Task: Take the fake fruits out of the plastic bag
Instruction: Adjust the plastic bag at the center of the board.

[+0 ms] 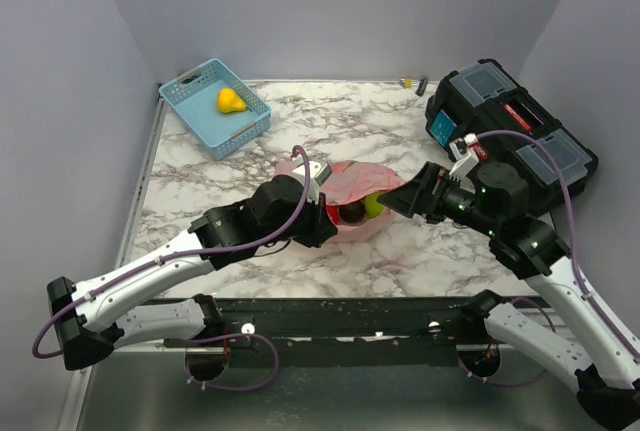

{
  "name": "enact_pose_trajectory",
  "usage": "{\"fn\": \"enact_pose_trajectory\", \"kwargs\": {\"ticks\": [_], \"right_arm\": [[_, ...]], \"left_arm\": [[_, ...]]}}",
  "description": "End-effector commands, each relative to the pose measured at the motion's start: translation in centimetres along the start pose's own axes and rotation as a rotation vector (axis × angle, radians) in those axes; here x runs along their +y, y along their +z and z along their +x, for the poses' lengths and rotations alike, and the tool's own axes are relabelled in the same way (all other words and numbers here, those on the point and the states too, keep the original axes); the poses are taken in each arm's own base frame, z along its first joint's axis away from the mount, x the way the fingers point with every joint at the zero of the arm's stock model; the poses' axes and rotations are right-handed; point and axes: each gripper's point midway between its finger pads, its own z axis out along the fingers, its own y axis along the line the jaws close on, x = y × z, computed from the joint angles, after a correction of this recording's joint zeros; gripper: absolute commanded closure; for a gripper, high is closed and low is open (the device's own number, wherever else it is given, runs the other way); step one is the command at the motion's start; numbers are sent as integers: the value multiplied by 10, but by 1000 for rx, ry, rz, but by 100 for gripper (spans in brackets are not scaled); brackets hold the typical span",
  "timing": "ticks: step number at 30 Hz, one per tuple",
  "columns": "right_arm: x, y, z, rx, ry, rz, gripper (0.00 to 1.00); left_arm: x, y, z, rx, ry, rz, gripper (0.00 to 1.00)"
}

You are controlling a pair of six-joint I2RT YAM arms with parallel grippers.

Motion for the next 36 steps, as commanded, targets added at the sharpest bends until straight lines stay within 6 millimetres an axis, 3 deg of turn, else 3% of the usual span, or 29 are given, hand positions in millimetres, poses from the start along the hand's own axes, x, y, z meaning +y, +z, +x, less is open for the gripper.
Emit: {"fn": "enact_pose_trajectory", "kwargs": {"ticks": [1,5,10,16,21,26,29,33,36], "right_arm": [[11,12,-5,-24,32,-74,3],[-5,19,-9,-65,51,-14,30],[-16,21,-21,-137,5,35,97],[-26,62,-39,-50,-103,127,99],[-35,71,-101,-135,-159,178,99],[-48,40,-175,-233,-170,181,99],[-40,17,-207,-307,-243,244,99],[-23,-4,-214,-336,-288,266,99],[-14,-8,-193,-278,-293,209,99]], "left_arm": [[-15,6,-1,9,-16,76,100],[-9,6,1,6,-21,51,100],[13,-8,-28,-81,-65,-81,100],[32,-22,-98,-179,-222,-37,100],[44,-18,-162,-190,-215,-41,100],[58,-12,-212,-176,-243,-51,100],[61,-17,-241,-239,-227,-24,100],[70,-12,-259,-198,-236,-9,100],[71,-3,-253,-150,-202,36,100]]}}
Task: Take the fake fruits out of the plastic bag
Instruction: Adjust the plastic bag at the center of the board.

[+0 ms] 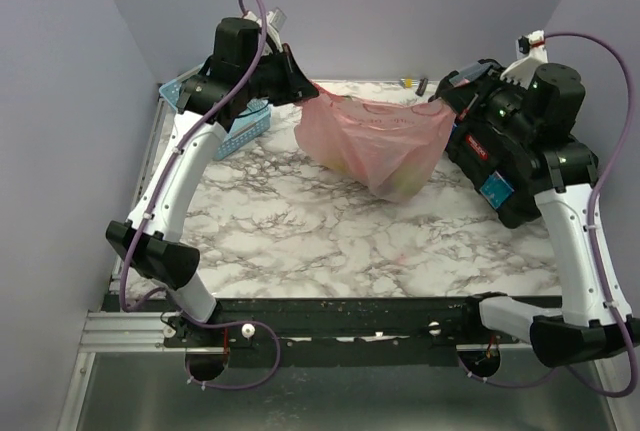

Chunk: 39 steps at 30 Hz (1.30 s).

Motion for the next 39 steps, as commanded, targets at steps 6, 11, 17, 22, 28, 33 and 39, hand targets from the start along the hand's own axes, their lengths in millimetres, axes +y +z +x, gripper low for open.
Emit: {"fn": "enact_pose_trajectory", "kwargs": {"ticks": [6,11,17,22,28,33,39], "right_arm": [[51,-63,126,381,146,-462,99],[64,-114,168,466,143,-621,99],[63,-129,199,536,167,-637,89],[40,-112,204,539,136,-486,77],[15,-98,202,474,94,-317,55],[1,-93,202,454,87,-234,43],[-10,-99,179,370,28,-118,17]], "left_arm": [[37,9,60,170,70,29,100],[91,-6,89,128,84,-184,87],[93,-55,99,4,123,-224,53],[52,-92,125,-3,152,-8,21],[-3,-123,172,62,154,257,1],[-71,-125,201,76,225,464,1],[-102,-66,209,55,359,374,2]]}}
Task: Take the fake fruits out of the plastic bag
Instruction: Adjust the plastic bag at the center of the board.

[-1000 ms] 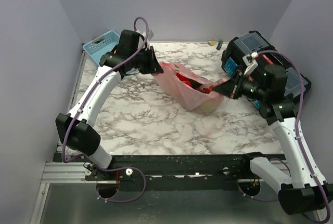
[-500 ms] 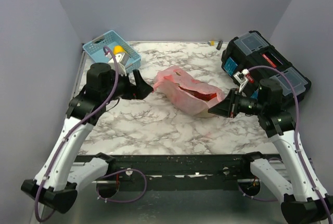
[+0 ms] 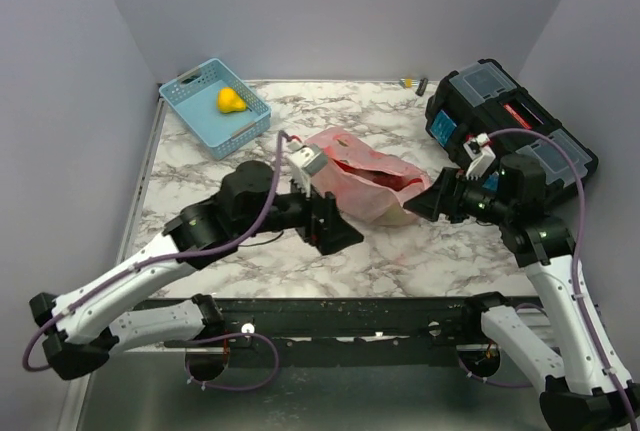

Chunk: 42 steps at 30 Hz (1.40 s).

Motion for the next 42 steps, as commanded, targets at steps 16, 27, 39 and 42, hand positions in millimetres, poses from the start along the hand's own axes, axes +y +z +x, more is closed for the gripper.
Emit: {"fn": "enact_pose_trajectory", "kwargs": {"ticks": [16,27,39,42], "right_arm": [[23,-21,-36,-115,-151,-4,0],[42,-1,-52,-153,-53,-162,1],[40,16,-12,-51,119,-313,89],[17,21,26,18,206,-260,99]], "left_arm": [[80,140,-54,-75,214,-404,37],[104,141,-33,-40,140,-435,41],[158,152,-38,-6,-46,-409,42],[174,160,-33,18,-93,-382,43]]}}
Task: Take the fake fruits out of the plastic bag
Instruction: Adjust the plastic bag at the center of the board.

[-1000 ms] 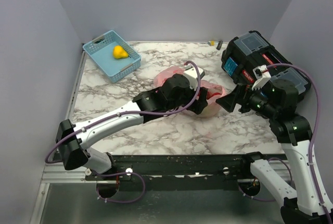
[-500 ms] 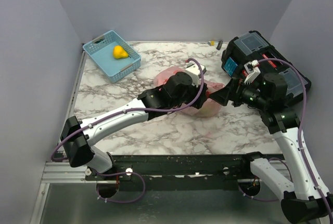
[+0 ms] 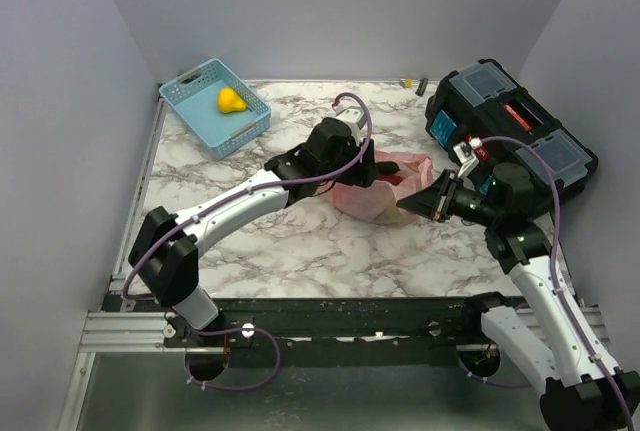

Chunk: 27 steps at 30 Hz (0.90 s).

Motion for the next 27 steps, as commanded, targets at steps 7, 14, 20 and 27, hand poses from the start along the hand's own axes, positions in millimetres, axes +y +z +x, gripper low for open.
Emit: {"fn": "enact_pose_trajectory", "kwargs": {"ticks": [7,14,20,27], "right_arm": [[-55,-22,120,189,331,71,99],[-82,-37,162,263,428,198,99],[-117,-48,190,364,473,398,99],[-113,-40,155,335,342,408,64]], "left_arm": [[53,53,18,113,-73,-21,43],[127,50,-11,119,-16,-271,40],[123,38,13,165,-3,-197,27],[104,7,47,163,-4,-78,23]]}}
